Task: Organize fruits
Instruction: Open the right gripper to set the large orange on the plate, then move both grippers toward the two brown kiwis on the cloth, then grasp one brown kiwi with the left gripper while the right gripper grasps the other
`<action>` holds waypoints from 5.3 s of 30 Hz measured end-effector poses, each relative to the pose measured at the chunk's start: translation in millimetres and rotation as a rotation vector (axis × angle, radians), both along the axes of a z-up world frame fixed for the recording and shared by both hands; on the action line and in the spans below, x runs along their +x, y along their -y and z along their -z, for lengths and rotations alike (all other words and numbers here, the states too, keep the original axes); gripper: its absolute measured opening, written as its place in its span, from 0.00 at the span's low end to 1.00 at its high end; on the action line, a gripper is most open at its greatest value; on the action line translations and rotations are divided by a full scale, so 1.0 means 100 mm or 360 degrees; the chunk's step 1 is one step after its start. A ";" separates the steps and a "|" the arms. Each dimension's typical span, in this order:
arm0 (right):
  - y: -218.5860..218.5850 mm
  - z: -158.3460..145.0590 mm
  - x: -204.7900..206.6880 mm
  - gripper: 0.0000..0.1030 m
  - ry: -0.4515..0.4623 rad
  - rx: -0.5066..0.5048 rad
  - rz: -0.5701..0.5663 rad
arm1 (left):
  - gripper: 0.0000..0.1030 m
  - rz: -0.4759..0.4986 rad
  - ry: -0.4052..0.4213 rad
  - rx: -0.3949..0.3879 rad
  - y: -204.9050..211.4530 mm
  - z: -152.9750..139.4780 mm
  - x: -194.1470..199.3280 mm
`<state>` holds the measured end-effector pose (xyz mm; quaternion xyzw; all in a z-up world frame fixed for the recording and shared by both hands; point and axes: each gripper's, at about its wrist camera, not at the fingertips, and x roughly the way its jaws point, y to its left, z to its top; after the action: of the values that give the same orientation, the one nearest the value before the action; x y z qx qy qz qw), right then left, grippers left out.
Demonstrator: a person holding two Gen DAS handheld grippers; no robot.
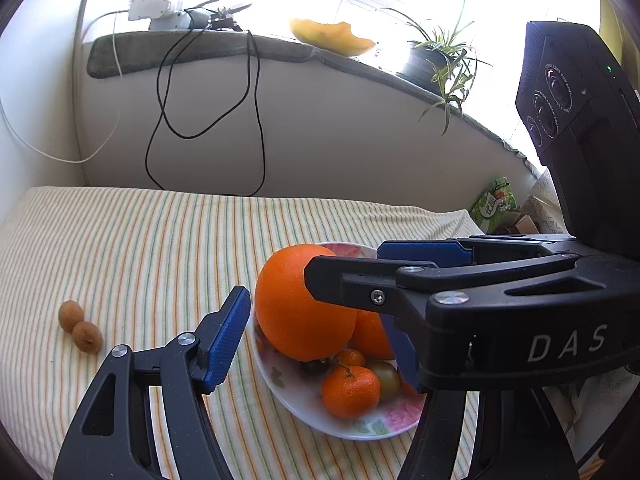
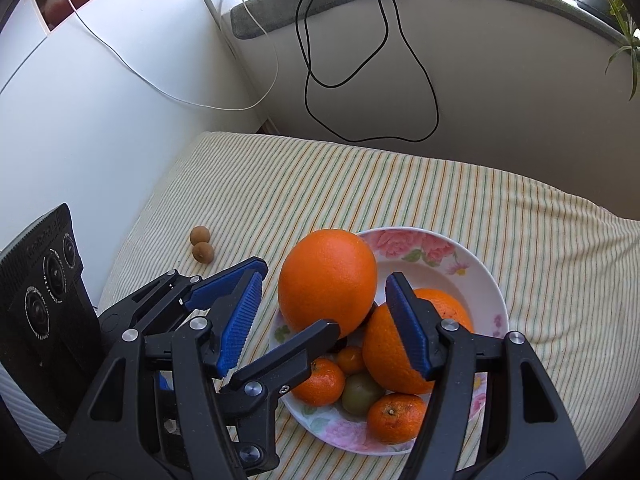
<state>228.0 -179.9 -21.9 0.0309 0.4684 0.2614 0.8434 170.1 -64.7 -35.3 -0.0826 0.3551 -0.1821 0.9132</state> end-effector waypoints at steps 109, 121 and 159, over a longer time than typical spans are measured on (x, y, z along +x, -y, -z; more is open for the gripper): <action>-1.40 0.54 -0.44 0.52 0.0222 -0.0001 -0.0218 | 0.39 -0.0455 -0.0068 -0.0044 -1.91 0.45 -0.36; -1.62 0.63 -0.30 0.48 0.0218 -0.0055 -0.0278 | 0.36 -0.0327 -0.0161 -0.0080 -1.80 0.56 -0.02; -1.93 0.72 -0.11 0.27 0.0161 -0.0099 -0.0343 | 0.27 -0.0249 -0.0295 -0.0105 -1.76 0.68 0.18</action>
<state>217.0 13.4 -94.3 -0.0589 0.4338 0.3371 0.8335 187.6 111.8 -103.6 -0.1566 0.4242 -0.1135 0.8847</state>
